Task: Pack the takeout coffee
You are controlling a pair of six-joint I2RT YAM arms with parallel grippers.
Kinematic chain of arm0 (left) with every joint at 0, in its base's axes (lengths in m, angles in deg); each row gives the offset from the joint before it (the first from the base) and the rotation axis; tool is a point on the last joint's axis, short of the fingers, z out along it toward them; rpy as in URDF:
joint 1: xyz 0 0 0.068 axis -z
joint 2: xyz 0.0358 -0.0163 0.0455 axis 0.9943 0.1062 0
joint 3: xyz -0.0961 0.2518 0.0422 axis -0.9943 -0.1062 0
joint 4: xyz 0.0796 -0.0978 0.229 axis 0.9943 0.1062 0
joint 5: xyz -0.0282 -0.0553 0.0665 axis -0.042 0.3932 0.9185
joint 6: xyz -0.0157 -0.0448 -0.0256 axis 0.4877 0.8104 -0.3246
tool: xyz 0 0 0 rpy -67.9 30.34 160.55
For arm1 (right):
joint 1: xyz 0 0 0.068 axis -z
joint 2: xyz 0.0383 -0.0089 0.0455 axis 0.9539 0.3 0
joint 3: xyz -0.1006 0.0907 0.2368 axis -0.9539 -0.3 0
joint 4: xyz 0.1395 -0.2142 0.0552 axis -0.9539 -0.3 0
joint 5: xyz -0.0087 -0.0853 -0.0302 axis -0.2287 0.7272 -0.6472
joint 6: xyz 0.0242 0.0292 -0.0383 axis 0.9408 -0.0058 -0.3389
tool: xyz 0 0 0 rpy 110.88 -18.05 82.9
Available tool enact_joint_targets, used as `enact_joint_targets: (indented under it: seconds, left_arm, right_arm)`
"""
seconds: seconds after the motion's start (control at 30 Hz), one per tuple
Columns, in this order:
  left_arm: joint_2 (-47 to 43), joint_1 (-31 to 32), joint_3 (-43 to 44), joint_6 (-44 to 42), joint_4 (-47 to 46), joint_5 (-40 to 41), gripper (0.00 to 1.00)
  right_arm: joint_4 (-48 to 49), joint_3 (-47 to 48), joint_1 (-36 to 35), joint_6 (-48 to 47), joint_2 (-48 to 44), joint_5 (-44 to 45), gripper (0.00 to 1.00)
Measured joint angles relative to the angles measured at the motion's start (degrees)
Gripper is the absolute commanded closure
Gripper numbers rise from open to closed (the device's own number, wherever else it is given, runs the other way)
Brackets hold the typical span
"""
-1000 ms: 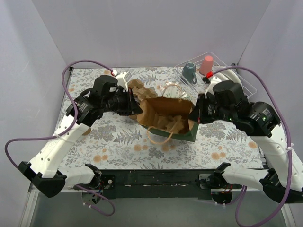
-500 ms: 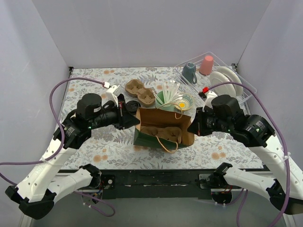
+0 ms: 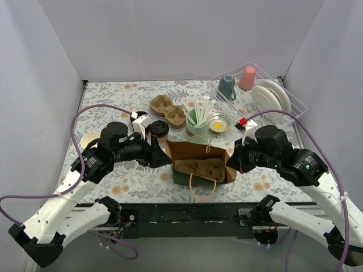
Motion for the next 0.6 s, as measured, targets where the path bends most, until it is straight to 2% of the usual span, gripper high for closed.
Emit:
enact_joint_targets:
  seconds: [0.07, 0.1, 0.33, 0.6]
  left_arm:
    - [0.02, 0.00, 0.72, -0.04, 1.68, 0.85, 0.10]
    - [0.02, 0.00, 1.77, -0.17, 2.60, 1.70, 0.08]
    - [3.06, 0.00, 18.60, -2.97, 6.23, 14.12, 0.04]
    - [4.11, 0.00, 21.14, -5.14, 6.69, 27.06, 0.03]
  right_arm:
    - [0.15, -0.87, 0.00, -0.79, 0.11, -0.42, 0.99]
    - [0.37, -1.31, 0.02, -1.14, -0.20, -0.70, 0.99]
    - [-0.31, -3.45, 0.00, -2.78, -4.48, -2.36, 0.99]
    - [-1.77, -4.39, 0.00, -4.46, -6.93, -2.78, 0.99]
